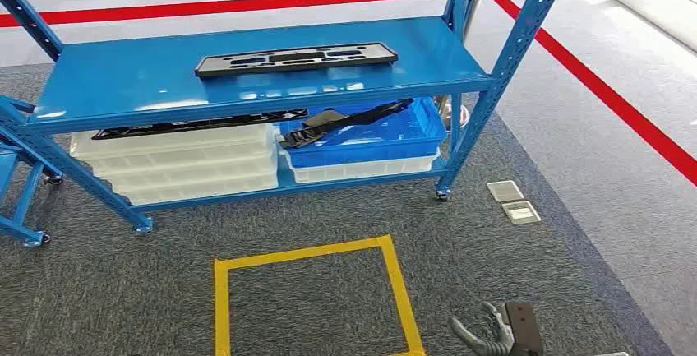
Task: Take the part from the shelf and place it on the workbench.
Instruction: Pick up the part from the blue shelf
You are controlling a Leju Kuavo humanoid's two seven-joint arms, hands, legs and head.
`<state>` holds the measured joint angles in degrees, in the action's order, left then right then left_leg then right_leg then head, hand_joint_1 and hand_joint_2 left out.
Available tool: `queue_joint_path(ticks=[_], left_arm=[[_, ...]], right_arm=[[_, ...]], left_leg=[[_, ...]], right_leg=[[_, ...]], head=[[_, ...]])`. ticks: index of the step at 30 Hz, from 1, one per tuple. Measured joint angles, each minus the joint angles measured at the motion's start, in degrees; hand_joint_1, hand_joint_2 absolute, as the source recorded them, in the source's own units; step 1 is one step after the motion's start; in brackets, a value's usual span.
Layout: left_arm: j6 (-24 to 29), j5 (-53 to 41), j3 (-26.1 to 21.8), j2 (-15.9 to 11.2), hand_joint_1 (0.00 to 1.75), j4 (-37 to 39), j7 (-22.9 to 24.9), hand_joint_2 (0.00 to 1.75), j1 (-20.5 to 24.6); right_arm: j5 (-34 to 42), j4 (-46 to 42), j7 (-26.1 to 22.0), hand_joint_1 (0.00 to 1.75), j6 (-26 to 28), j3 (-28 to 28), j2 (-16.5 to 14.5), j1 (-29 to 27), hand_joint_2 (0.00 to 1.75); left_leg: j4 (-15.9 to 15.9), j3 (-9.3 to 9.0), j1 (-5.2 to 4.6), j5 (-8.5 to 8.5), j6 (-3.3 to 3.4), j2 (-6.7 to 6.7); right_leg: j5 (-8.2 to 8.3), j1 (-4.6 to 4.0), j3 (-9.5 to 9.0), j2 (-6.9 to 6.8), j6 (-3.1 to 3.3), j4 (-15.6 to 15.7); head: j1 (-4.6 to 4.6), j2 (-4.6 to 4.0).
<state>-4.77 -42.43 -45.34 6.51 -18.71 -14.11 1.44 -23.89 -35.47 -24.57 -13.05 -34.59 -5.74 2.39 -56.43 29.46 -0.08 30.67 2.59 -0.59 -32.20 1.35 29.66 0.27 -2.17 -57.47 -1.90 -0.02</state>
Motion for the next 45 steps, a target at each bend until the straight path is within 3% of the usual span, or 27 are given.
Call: queue_joint_path(ticks=[2, 4, 5, 6, 7, 9, 11, 16, 18, 20, 21, 22, 25, 26, 29, 31, 33, 35, 36, 37, 38, 40, 41, 42, 45], left_arm=[[-0.17, -0.57, -0.99, 0.17, 0.00, 0.15, -0.22, 0.00, 0.20], [-0.55, -1.54, -2.90, 0.44, 0.00, 0.46, -0.57, 0.00, 0.44], [-0.80, -1.86, -3.82, 0.57, 0.00, 0.62, -0.67, 0.00, 0.48], [-1.06, -2.13, -4.77, 0.70, 0.00, 0.81, -0.72, 0.00, 0.50], [-1.36, -2.36, -5.77, 0.86, 0.00, 0.97, -0.73, 0.00, 0.53], [-2.02, -2.73, -7.63, 1.18, 0.00, 1.28, -0.73, 0.00, 0.69], [-2.67, -2.94, -9.45, 1.35, 0.00, 1.49, -0.64, 0.00, 1.01], [-4.35, -3.00, -13.90, 1.64, 0.00, 2.08, 0.09, 0.00, 1.64], [-5.03, -2.90, -15.58, 1.80, 0.00, 2.35, 0.48, 0.00, 1.90], [-5.70, -2.77, -17.27, 1.98, 0.00, 2.73, 0.89, 0.00, 2.04], [-6.02, -2.73, -18.11, 2.07, 0.00, 2.89, 1.12, 0.00, 2.05], [-6.33, -2.71, -18.98, 2.16, 0.00, 3.03, 1.36, 0.00, 2.04], [-7.31, -2.66, -21.54, 2.35, 0.00, 3.37, 2.00, 0.00, 2.23], [-7.64, -2.61, -22.36, 2.44, 0.00, 3.48, 2.22, 0.00, 2.33], [-8.59, -2.14, -24.81, 2.72, 0.00, 3.80, 3.00, 0.00, 2.61], [-9.23, -1.78, -26.40, 2.92, 0.00, 3.96, 3.49, 0.00, 2.73], [-9.90, -1.65, -27.90, 3.16, 0.00, 4.11, 3.96, 0.00, 2.84], [-10.67, -1.49, -29.42, 3.44, 0.00, 4.37, 4.48, 0.00, 2.89], [-11.10, -1.31, -30.17, 3.61, 0.00, 4.53, 4.72, 0.00, 2.90], [-11.56, -1.08, -30.91, 3.75, 0.00, 4.67, 4.96, 0.00, 2.92], [-12.04, -0.88, -31.58, 3.88, 0.00, 4.80, 5.16, 0.00, 2.96], [-13.08, -0.64, -32.72, 4.10, 0.00, 4.99, 5.57, 0.00, 3.09], [-13.62, -0.57, -33.23, 4.20, 0.00, 5.06, 5.77, 0.00, 3.18], [-14.08, -0.42, -33.67, 4.28, 0.00, 5.13, 5.97, 0.00, 3.27], [-14.81, 0.00, -34.58, 4.41, 0.00, 5.34, 6.37, 0.00, 3.40]], right_arm=[[0.55, -1.65, -0.28, 0.00, -0.58, 0.19, -0.17, -0.05, 0.00], [1.68, -4.90, -0.68, 0.00, -1.60, 0.73, -0.43, -0.25, 0.00], [2.28, -6.49, -0.76, 0.00, -2.03, 1.16, -0.50, -0.38, 0.00], [2.92, -8.17, -0.82, 0.00, -2.41, 1.70, -0.55, -0.51, 0.00], [3.58, -9.93, -0.85, 0.00, -2.78, 2.35, -0.57, -0.60, 0.00], [4.87, -13.54, -0.89, 0.00, -3.41, 3.86, -0.55, -0.61, 0.00], [6.09, -16.86, -0.95, 0.00, -4.00, 5.74, -0.55, -0.47, 0.00], [9.06, -25.11, -1.32, 0.00, -5.06, 11.08, -0.41, -0.43, 0.00], [10.20, -28.52, -1.42, 0.00, -5.43, 13.54, -0.24, -0.21, 0.00], [11.33, -31.66, -1.47, 0.00, -5.77, 16.04, 0.07, -0.10, 0.00], [11.88, -33.13, -1.48, 0.00, -5.93, 17.23, 0.26, -0.08, 0.00], [12.45, -34.70, -1.49, 0.00, -6.06, 18.48, 0.48, -0.05, 0.00], [14.18, -39.68, -1.53, 0.00, -6.29, 22.42, 1.19, 0.36, 0.00], [14.73, -41.22, -1.55, 0.00, -6.37, 23.73, 1.46, 0.57, 0.00], [16.34, -45.77, -1.58, 0.00, -6.70, 27.63, 2.38, 0.91, 0.00], [17.48, -48.98, -1.62, 0.00, -6.88, 30.22, 3.25, 1.15, 0.00], [18.56, -51.76, -1.67, 0.00, -6.98, 32.61, 4.22, 1.53, 0.00], [19.68, -54.27, -1.68, 0.00, -7.01, 35.07, 5.19, 1.67, 0.00], [20.28, -55.48, -1.68, 0.00, -7.00, 36.31, 5.69, 1.64, 0.00], [20.91, -56.70, -1.68, 0.00, -7.00, 37.57, 6.22, 1.63, 0.00], [21.51, -57.84, -1.68, 0.00, -6.98, 38.72, 6.74, 1.65, 0.00], [22.67, -59.96, -1.68, 0.00, -6.88, 40.79, 7.67, 1.76, 0.00], [23.19, -60.83, -1.68, 0.00, -6.78, 41.71, 8.07, 1.84, 0.00], [23.61, -61.57, -1.69, 0.00, -6.62, 42.53, 8.39, 1.82, 0.00], [24.15, -63.18, -1.74, 0.00, -6.11, 44.01, 9.07, 1.63, 0.00]], left_leg=[[0.03, 0.07, 0.00, -0.06, 0.15, -0.07], [0.03, 0.20, -0.02, -0.12, 0.30, -0.16], [0.00, 0.23, -0.02, -0.11, 0.30, -0.18], [-0.05, 0.22, 0.01, -0.09, 0.28, -0.17], [-0.13, 0.17, 0.09, -0.02, 0.19, -0.16], [-0.57, 0.10, 0.33, 0.37, -0.41, -0.13], [-1.45, 0.42, 0.30, 0.94, -1.35, -0.08], [-3.04, 1.25, 0.38, 2.07, -2.54, 0.00], [-8.14, 3.57, 0.52, 5.13, -3.11, 0.03], [-15.73, 7.25, 0.59, 8.19, -3.42, 0.04], [-17.96, 8.42, 0.59, 8.50, -3.41, 0.04], [-18.03, 8.62, 0.58, 7.65, -3.27, 0.05], [-8.27, 4.65, 0.22, 1.35, -2.04, 0.21], [-5.35, 3.48, -0.01, 0.02, -1.60, 0.29], [-2.93, 2.81, -0.48, -0.20, -0.86, 0.40], [-2.10, 2.60, -0.22, -0.26, -0.56, 0.26], [-1.53, 2.42, 0.06, -0.50, -0.39, 0.11], [-1.51, 2.43, 0.03, -0.50, -0.31, 0.08], [-1.52, 2.41, 0.02, -0.50, -0.30, 0.07], [-1.54, 2.38, 0.03, -0.49, -0.31, 0.07], [-1.57, 2.30, 0.05, -0.46, -0.34, 0.07], [-1.75, 2.20, 0.02, -0.28, -0.61, 0.09], [-1.99, 2.31, -0.09, -0.14, -0.83, 0.11], [-2.18, 2.47, -0.20, -0.05, -1.09, 0.12], [-2.45, 2.75, -0.25, 0.05, -1.67, 0.12]], right_leg=[[-1.92, 0.00, 1.33, -0.02, 0.10, -2.87], [-5.69, -0.01, 4.77, -0.03, 0.17, -10.33], [-6.89, 0.02, 6.44, -0.04, 0.12, -13.90], [-6.94, 0.06, 7.32, -0.05, 0.04, -15.73], [-5.75, 0.14, 7.15, -0.07, -0.08, -15.20], [-1.47, 0.35, 4.36, -0.16, -0.34, -8.51], [0.72, 0.34, 2.04, -0.18, -0.26, -2.74], [0.46, 0.23, 1.96, -0.14, 1.33, -1.93], [0.50, 0.28, 2.01, -0.25, 1.77, -1.90], [0.46, 0.15, 2.08, -0.37, 1.94, -1.90], [0.44, 0.08, 2.06, -0.38, 1.99, -1.90], [0.41, -0.01, 2.00, -0.36, 2.02, -1.91], [0.27, -0.25, 1.71, -0.20, 2.08, -1.88], [0.25, -0.28, 1.75, -0.14, 2.02, -1.89], [0.39, -0.23, 2.14, -0.17, 1.34, -1.82], [-0.29, -0.22, 2.37, -0.27, 0.79, -2.45], [-3.04, -0.22, 4.01, -0.27, 0.50, -6.44], [-6.42, -0.23, 7.23, -0.25, 0.29, -13.62], [-7.09, -0.22, 8.41, -0.26, 0.17, -16.24], [-6.67, -0.20, 8.73, -0.27, 0.07, -16.98], [-5.18, -0.17, 8.01, -0.29, -0.01, -15.44], [-1.20, -0.14, 4.69, -0.36, 0.01, -8.18], [0.02, -0.16, 3.32, -0.37, 0.19, -4.87], [0.59, -0.20, 2.56, -0.35, 0.46, -2.82], [0.55, -0.30, 2.48, -0.16, 1.39, -1.95]], head=[[0.01, 0.00], [0.02, 0.00], [0.02, 0.00], [0.02, 0.00], [0.02, 0.00], [0.02, 0.01], [0.04, 0.00], [0.02, 0.02], [0.02, 0.01], [0.02, 0.01], [0.02, 0.02], [0.02, 0.02], [0.03, 0.01], [0.03, 0.00], [0.02, 0.01], [0.03, 0.02], [0.07, 0.01], [0.10, 0.00], [0.10, 0.01], [0.10, 0.01], [0.10, 0.01], [0.09, 0.01], [0.09, 0.01], [0.08, 0.01], [0.04, 0.02]])
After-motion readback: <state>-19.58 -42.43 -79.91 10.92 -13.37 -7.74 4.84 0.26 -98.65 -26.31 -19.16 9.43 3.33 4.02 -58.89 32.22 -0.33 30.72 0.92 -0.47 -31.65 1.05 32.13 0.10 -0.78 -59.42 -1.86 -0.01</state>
